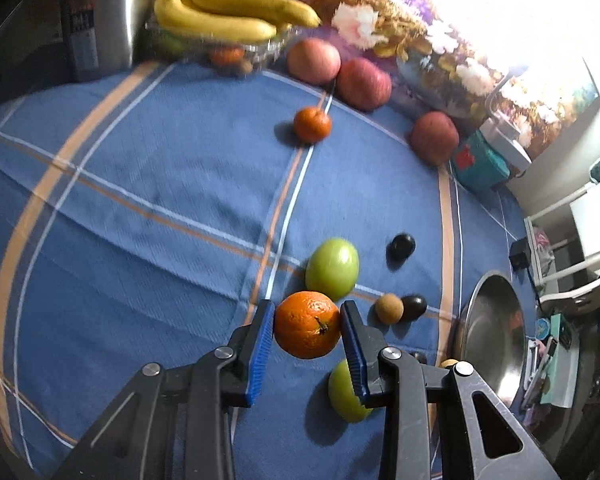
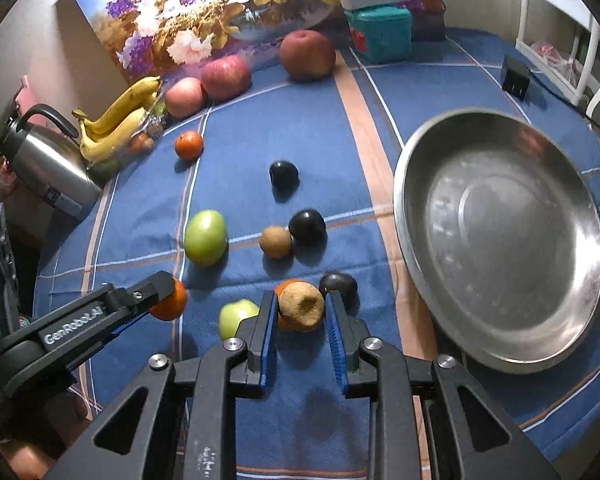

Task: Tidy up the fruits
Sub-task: 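Carry both fruits into the steel bowl and open both tools to release them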

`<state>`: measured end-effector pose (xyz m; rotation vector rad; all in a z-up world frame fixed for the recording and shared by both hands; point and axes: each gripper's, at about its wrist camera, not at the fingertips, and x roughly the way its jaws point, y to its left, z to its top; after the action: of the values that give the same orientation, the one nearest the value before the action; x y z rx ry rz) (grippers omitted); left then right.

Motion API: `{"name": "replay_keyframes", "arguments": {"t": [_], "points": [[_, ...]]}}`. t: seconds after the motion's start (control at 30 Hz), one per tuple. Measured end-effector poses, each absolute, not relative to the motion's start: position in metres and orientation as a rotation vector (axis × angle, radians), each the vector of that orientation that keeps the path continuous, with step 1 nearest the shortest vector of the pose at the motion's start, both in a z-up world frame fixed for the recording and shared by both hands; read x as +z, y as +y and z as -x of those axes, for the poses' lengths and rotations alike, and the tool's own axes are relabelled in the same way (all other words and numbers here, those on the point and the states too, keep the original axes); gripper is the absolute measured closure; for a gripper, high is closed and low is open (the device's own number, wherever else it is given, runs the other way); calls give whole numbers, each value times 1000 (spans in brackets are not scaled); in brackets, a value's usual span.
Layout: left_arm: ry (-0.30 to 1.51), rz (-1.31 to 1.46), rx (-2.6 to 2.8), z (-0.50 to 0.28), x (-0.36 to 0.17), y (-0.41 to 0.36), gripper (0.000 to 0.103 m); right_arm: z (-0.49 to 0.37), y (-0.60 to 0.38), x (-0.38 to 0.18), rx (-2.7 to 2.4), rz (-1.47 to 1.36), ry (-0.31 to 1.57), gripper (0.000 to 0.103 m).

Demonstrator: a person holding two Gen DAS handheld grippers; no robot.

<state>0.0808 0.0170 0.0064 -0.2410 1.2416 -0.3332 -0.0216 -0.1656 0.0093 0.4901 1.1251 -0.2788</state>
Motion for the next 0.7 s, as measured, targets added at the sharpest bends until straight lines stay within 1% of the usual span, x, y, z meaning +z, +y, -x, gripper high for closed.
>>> {"name": "replay_keyframes", "arguments": {"t": [0.3, 0.7], "points": [[1185, 196, -337, -93, 21, 1, 67, 6, -182, 21, -370, -523, 1124, 78], [1172, 86, -403, -91, 27, -55, 67, 4, -213, 23, -458, -496, 1128, 78]]}}
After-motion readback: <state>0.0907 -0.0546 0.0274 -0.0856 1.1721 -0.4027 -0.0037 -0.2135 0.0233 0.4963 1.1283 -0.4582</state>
